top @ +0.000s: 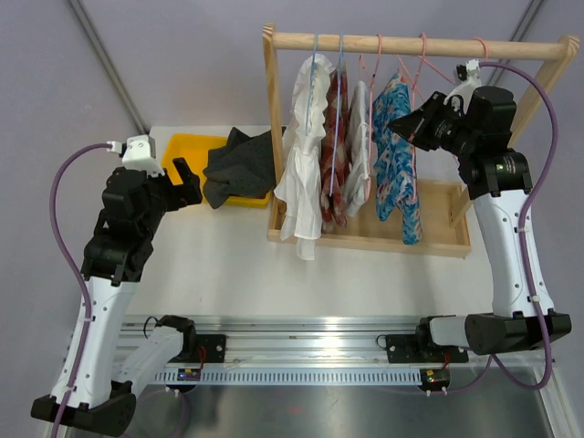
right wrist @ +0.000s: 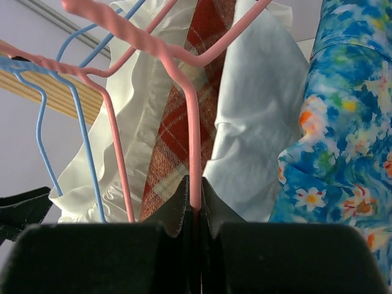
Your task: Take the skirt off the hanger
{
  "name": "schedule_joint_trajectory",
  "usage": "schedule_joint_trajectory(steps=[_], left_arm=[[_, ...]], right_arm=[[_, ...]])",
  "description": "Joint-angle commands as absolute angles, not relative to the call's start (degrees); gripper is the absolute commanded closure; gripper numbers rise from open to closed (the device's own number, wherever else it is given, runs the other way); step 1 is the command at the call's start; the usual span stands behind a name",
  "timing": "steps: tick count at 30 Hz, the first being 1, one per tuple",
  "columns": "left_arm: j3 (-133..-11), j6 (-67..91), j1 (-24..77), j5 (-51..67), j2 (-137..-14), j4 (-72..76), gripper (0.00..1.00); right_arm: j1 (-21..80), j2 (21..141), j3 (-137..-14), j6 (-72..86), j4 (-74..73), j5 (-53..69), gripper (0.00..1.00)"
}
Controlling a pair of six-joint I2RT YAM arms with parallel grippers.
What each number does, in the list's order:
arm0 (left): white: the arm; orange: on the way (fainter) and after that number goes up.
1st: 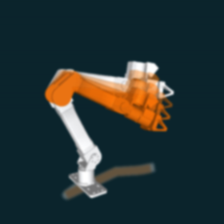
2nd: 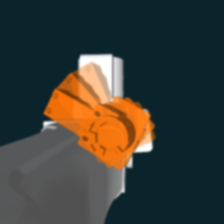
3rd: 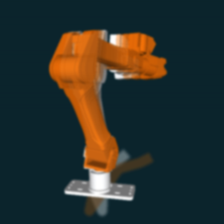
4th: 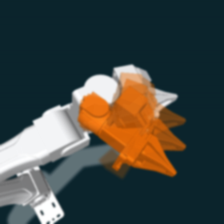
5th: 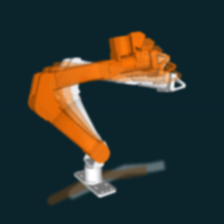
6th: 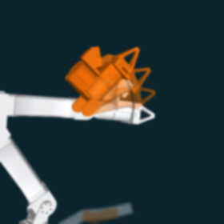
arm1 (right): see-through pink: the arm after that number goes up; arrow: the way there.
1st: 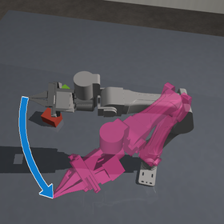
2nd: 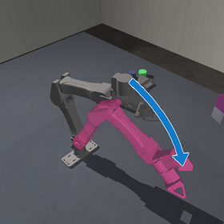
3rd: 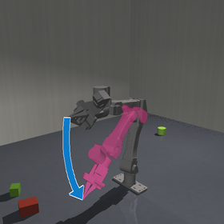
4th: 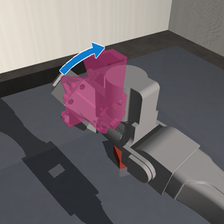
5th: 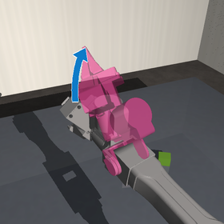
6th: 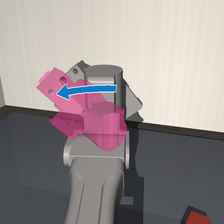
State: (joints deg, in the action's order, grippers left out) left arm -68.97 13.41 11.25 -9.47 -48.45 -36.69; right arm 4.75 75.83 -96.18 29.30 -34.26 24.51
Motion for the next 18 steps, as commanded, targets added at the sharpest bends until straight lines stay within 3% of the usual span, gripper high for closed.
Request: schedule_joint_trajectory(steps=[1,7,12,16,18], left_arm=[[-69.17,13.53,11.43,-6.42,-47.37,-35.51,0.01],[-78.46,10.99,17.82,-9.21,-50.00,-37.17,0.01],[-97.32,5.90,39.88,-26.71,-62.01,-40.07,0.01],[-107.73,4.66,49.82,-23.05,-69.50,-39.48,0.01],[-108.19,3.61,54.39,-15.23,-71.27,-36.49,0.01]], right_arm=[[4.92,76.02,-101.06,28.57,-34.09,22.59,1.00],[4.83,80.15,-116.44,27.16,-41.30,22.41,1.00],[4.83,81.83,-126.47,27.16,-46.66,22.94,1.00],[4.92,79.64,-127.09,27.33,-48.86,22.94,1.00],[4.92,77.27,-125.60,27.68,-49.65,23.03,1.00]])
